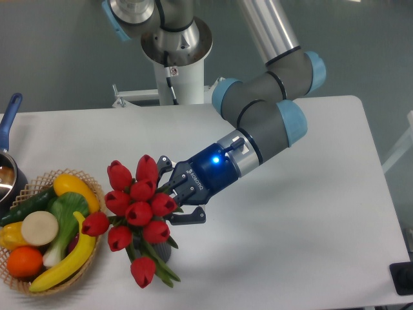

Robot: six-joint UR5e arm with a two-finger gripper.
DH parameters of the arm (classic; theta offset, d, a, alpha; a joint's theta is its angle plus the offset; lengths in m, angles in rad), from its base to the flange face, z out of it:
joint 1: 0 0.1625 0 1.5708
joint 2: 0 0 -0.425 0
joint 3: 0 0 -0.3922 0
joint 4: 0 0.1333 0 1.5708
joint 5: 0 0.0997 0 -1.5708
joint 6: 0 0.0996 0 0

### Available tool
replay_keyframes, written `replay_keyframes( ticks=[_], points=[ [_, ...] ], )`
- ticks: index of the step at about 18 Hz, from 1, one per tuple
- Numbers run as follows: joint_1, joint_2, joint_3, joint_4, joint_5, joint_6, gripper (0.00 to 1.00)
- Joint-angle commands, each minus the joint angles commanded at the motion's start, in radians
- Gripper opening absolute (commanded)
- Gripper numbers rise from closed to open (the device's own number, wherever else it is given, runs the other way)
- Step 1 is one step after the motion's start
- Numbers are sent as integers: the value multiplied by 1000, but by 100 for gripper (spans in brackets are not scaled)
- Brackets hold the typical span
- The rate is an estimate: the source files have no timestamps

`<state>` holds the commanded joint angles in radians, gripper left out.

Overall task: Insert the flowers into the vase
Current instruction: 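Push the tulip stems down into the vase, adjusting the bunch upright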

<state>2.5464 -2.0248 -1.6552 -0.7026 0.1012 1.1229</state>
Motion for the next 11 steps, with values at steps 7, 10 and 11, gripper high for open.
replay_keyframes(
  ticks=[7,10,11],
  points=[
    [-2,-35,-2,0,2,34,18],
    [-3,-52,-11,0,6,61,18],
    [-3,-55,-21,-2,6,83,18]
  ],
)
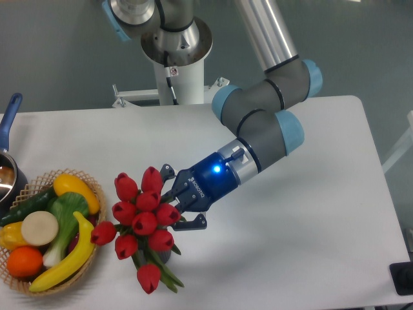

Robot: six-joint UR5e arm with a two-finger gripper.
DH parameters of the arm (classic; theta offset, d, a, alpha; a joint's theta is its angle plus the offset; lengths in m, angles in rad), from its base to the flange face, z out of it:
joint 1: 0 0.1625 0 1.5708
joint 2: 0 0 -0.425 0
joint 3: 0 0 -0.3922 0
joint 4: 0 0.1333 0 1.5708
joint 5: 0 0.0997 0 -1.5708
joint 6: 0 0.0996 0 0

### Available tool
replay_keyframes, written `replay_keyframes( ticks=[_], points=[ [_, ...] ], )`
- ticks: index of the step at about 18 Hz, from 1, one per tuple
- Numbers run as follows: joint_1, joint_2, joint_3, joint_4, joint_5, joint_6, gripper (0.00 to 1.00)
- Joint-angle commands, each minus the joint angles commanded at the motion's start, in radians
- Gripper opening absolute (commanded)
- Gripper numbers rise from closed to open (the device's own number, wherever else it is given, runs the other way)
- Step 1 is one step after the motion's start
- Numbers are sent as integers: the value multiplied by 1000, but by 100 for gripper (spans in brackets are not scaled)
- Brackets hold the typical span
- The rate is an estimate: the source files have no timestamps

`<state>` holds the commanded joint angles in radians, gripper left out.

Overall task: Insert the flowers into the vase
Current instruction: 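Push the tulip stems down into the vase, adjusting the bunch upright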

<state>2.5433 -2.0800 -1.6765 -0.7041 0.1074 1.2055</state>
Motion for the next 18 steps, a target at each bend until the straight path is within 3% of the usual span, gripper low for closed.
replay_keyframes(
  ticks=[8,18],
  points=[
    [8,9,-58,2,2,12,18],
    [3,-18,-83,0,5,61,18]
  ],
)
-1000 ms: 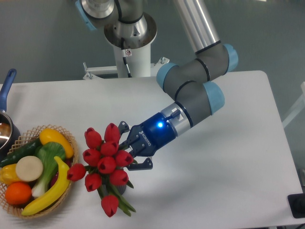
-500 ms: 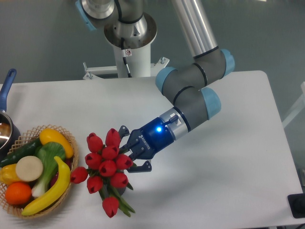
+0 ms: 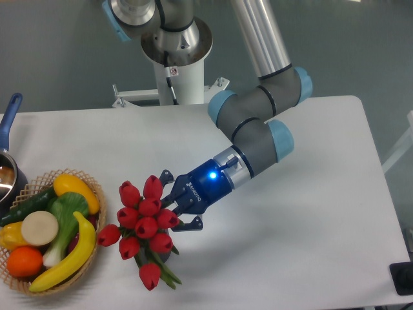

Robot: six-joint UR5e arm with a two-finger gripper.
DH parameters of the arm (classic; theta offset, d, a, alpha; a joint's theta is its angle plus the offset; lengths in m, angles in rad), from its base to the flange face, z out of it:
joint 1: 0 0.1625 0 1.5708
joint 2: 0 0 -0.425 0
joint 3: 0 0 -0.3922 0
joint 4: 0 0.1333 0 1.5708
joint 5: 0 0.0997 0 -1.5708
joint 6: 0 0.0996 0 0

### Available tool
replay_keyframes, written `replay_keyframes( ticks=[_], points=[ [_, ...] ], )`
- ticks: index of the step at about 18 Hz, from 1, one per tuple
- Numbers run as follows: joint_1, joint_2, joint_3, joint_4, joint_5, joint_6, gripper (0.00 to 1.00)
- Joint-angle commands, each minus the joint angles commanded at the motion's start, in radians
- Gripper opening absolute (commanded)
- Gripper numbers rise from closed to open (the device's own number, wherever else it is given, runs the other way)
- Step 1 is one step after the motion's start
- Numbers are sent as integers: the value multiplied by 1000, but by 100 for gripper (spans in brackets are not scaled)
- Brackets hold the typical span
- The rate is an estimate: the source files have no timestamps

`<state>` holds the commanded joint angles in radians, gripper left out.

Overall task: Insert the flowers into the vase
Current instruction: 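Push the tulip stems down into the vase, adjusting the bunch upright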

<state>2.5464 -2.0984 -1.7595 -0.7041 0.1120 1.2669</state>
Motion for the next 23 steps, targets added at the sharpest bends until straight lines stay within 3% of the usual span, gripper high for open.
replay_keyframes(
  ticks=[17,20,21,22,23],
  points=[
    [5,-17,-14,0,0,48,21],
    [11,-15,-18,2,-2,49,29],
    [12,-15,-20,2,-2,49,39],
    [12,-14,-20,3,-2,51,56],
    [12,-14,-20,2,-2,51,60]
  ],
)
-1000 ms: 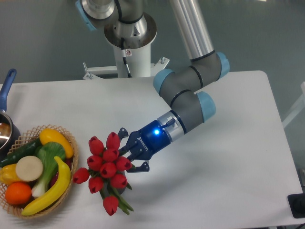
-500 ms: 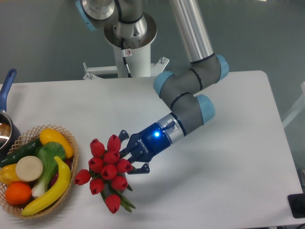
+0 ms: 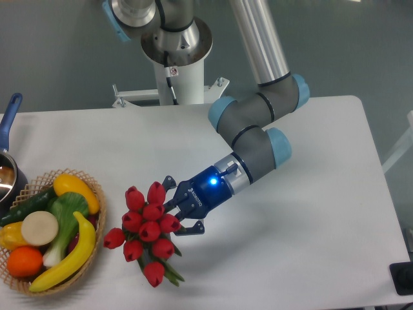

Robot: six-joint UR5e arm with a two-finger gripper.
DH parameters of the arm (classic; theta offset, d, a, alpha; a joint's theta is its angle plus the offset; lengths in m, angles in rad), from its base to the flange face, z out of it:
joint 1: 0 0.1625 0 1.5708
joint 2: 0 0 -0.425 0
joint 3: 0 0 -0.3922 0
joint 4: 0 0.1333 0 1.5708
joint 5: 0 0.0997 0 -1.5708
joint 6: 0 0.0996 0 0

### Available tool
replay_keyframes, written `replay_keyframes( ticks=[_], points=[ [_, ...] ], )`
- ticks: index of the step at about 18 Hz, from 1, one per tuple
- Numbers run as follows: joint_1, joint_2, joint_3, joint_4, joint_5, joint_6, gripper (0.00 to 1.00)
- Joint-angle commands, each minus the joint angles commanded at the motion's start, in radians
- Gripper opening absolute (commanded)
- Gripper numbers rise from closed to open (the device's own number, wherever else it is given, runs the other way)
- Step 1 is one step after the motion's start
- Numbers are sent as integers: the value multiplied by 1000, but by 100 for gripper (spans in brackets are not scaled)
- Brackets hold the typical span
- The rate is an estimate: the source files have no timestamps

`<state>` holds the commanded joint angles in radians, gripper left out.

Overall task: Insert the flowers into the vase
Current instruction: 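Push the tulip stems down into the vase, adjusting the bunch upright, then open the gripper to release the tulips in the vase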

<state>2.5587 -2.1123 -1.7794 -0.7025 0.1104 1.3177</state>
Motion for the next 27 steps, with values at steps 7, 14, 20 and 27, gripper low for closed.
replay_keyframes(
  ticks=[7,14,20,27],
  points=[
    [-2,6,-9,2,0,3,96],
    [6,44,-9,-2,32,2,100],
    [6,141,-37,-5,193,-6,100],
    [41,299,-123,-5,414,-5,100]
  ],
)
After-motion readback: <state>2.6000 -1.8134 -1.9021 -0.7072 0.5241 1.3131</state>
